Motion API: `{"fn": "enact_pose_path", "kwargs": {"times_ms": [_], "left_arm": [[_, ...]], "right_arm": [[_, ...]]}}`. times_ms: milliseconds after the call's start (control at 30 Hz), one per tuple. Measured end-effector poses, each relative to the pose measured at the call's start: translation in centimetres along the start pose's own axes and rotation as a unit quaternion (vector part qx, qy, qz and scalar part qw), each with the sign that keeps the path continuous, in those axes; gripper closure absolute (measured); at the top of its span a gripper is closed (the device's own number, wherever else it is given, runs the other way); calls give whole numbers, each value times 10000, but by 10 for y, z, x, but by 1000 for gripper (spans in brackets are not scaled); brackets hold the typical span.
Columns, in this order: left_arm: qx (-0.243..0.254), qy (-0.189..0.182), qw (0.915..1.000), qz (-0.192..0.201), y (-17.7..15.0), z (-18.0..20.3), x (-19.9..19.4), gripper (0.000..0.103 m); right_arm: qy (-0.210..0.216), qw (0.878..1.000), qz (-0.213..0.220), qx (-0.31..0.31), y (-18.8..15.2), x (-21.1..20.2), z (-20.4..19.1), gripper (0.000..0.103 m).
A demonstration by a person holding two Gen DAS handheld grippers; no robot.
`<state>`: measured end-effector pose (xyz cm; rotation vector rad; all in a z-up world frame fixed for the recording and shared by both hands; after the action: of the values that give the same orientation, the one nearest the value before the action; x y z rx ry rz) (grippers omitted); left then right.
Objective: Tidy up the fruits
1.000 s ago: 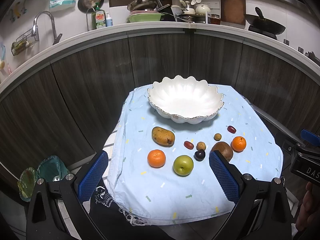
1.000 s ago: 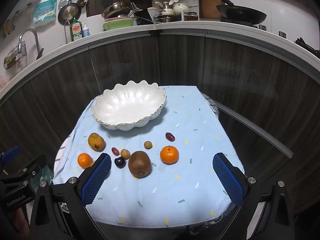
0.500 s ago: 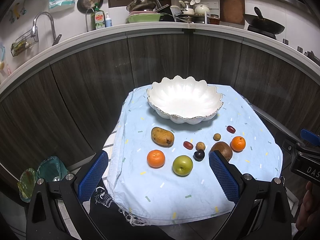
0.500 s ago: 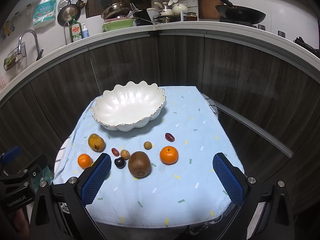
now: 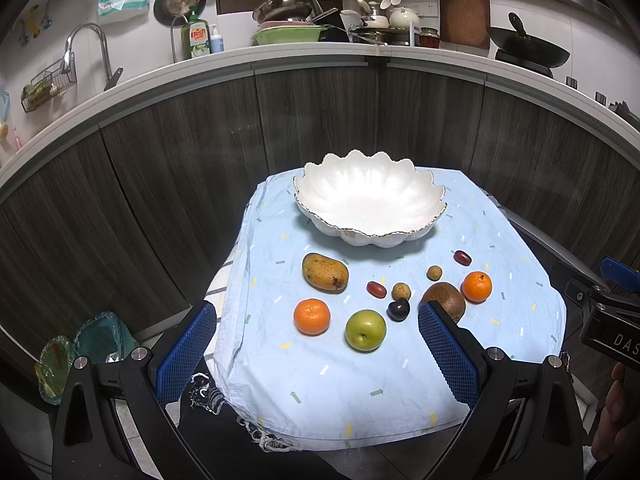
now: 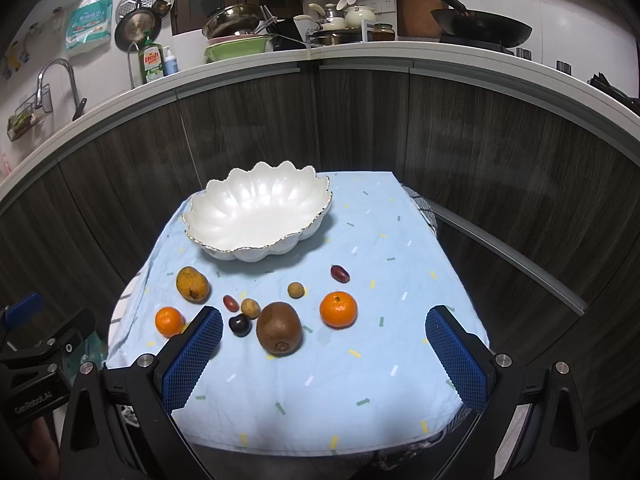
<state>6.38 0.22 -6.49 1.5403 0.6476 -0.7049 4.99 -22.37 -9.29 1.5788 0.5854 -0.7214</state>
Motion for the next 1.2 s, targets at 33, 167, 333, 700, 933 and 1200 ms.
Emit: {"fn": "enact_pose_path", "kwargs": {"times_ms": [33, 167, 333, 700, 933, 1200], "left_arm": [[-5, 0, 10000, 1, 0, 0, 0, 0], [-9, 2, 10000, -2, 0, 0, 0, 0], [-7, 0, 10000, 1, 0, 0, 0, 0], [-5, 3, 10000, -3, 0, 0, 0, 0], [-8, 5, 10000, -9, 0, 0, 0, 0], [-14, 9, 10000, -44, -2, -2, 2, 0]], "right_arm": [[-2, 10000, 3, 1, 0, 0, 0, 0], [-1, 10000, -5, 0, 0, 0, 0, 0], [2, 10000, 0, -4, 0, 1, 0, 0], [17, 10000, -50, 26, -2, 1, 1, 0], [20, 10000, -66, 32, -2, 3, 1, 0], [32, 9999, -106, 22, -2, 8, -2, 0]]}}
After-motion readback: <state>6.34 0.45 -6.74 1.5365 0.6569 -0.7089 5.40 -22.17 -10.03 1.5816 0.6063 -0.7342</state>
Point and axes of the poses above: each gripper's, at about its wrist camera, not at the fingertips, and x roughly the way its jaws point, z to its right, y to its top, the point moved 8 cm from there along x, roughly the way its jaws point, and after that the axes turned 9 degrees about -z, right-handed, at the moved point
